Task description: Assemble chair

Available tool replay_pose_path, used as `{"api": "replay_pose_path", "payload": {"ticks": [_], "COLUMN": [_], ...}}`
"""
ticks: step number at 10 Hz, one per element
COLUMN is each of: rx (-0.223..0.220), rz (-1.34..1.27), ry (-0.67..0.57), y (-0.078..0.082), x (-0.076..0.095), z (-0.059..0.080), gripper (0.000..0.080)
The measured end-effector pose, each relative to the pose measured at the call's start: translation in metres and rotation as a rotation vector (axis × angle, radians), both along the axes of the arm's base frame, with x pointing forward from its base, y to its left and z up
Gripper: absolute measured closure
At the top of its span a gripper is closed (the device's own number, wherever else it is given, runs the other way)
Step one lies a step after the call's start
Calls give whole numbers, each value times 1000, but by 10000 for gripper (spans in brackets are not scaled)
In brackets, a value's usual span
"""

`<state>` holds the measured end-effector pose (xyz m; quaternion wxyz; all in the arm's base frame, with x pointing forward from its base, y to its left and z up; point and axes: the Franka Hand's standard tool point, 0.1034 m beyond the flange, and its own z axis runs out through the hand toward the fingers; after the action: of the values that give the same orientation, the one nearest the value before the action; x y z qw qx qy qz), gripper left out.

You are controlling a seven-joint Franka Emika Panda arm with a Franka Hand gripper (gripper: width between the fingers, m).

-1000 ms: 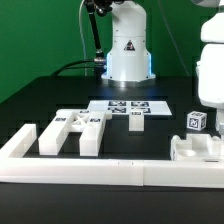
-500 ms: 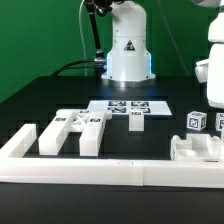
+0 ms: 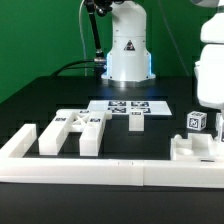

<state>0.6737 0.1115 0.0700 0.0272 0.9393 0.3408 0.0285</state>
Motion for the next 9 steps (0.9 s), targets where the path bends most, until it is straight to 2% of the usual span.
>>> {"api": "replay_pose_path", "payload": {"ticks": [2,6,8,9], "rx": [37,58,61,60], "rz": [-273,-766,-888,-869], "ry": [-2,-6,-8,-7], "y": [2,4,2,2], "x": [0,0,1,1], "z": [0,0,0,0], "gripper": [508,508,508,508]}}
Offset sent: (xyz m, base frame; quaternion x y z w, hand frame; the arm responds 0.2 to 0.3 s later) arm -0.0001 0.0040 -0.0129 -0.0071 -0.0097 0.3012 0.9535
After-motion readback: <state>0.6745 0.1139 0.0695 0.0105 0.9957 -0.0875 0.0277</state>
